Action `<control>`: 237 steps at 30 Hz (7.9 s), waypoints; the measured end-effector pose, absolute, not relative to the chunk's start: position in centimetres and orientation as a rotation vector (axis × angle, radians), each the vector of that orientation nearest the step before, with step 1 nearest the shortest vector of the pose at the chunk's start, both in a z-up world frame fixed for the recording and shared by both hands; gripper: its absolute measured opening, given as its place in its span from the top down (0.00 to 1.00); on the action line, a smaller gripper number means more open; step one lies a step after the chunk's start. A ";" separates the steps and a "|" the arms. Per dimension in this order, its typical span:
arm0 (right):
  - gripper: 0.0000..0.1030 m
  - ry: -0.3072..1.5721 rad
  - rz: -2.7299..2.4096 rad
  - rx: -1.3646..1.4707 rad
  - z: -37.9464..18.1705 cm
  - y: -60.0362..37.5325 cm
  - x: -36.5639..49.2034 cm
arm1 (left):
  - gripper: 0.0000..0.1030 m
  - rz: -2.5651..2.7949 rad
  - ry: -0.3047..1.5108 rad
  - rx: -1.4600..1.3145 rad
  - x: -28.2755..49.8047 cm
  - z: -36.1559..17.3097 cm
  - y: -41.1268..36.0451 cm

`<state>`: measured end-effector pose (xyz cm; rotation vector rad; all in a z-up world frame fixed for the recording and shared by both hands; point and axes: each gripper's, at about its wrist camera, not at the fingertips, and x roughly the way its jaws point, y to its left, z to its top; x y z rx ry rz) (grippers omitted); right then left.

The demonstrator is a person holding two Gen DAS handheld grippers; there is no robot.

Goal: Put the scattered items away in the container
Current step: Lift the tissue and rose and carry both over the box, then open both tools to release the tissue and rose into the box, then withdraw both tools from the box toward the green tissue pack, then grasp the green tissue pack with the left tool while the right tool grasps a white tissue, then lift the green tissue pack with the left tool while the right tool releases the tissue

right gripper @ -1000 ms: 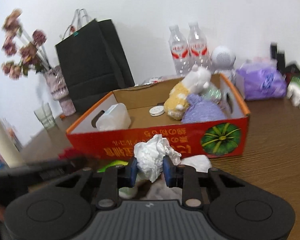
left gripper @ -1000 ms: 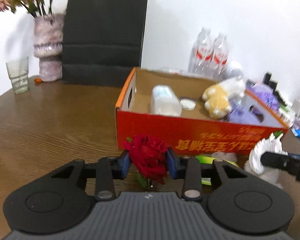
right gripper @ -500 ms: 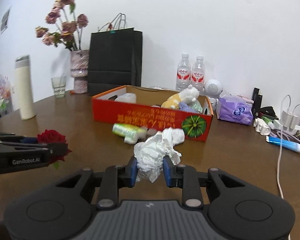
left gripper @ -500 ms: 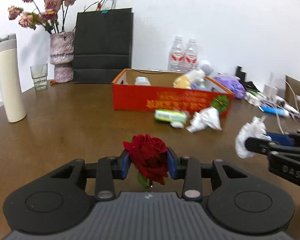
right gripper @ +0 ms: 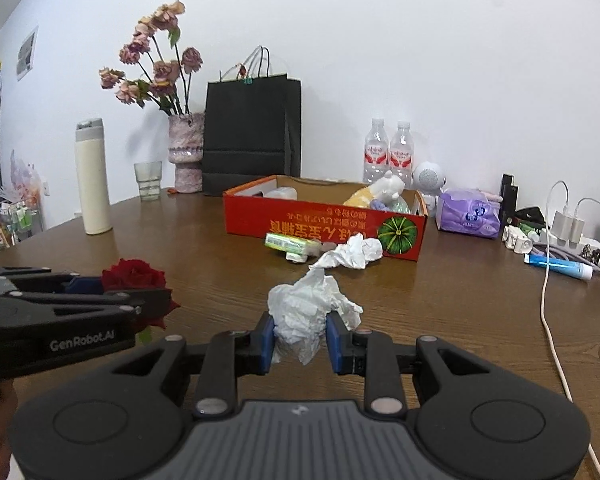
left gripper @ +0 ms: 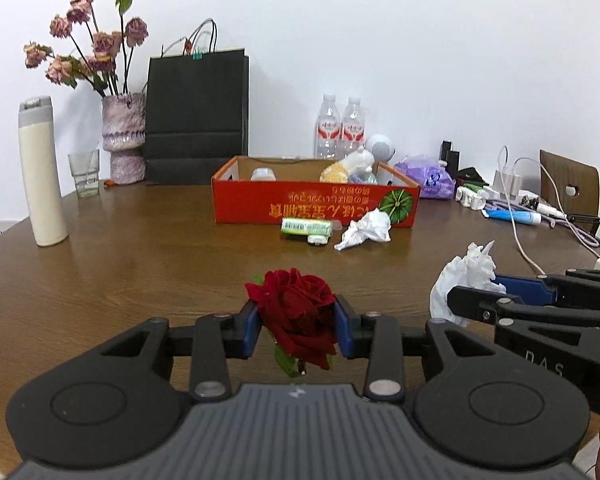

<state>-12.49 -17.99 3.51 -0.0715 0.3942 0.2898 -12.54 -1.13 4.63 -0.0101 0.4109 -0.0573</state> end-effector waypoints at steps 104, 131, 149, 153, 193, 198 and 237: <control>0.21 0.996 0.149 -0.054 24.4 -18.1 23.6 | 0.00 -0.099 0.870 0.018 21.0 26.5 -0.5; 0.17 0.630 0.256 0.078 10.7 -21.2 9.9 | 0.00 -0.018 0.429 0.074 5.6 11.7 0.0; 0.14 0.530 0.330 0.033 2.5 -20.1 -5.1 | 0.00 -0.029 0.462 0.091 -6.7 3.2 0.0; 0.13 0.557 0.332 -0.023 1.7 -19.7 -5.3 | 0.00 -0.039 0.495 0.123 -6.3 2.1 -0.4; 0.21 0.656 0.264 0.098 2.7 -21.6 13.6 | 0.00 -0.228 0.617 0.150 13.4 2.8 -2.2; 0.57 0.691 0.282 0.104 1.4 -21.2 16.6 | 0.24 -0.250 0.667 0.154 15.9 2.1 -2.7; 0.33 0.668 0.258 0.033 2.6 -20.2 3.8 | 0.19 -0.073 0.583 0.194 -6.5 0.4 -0.8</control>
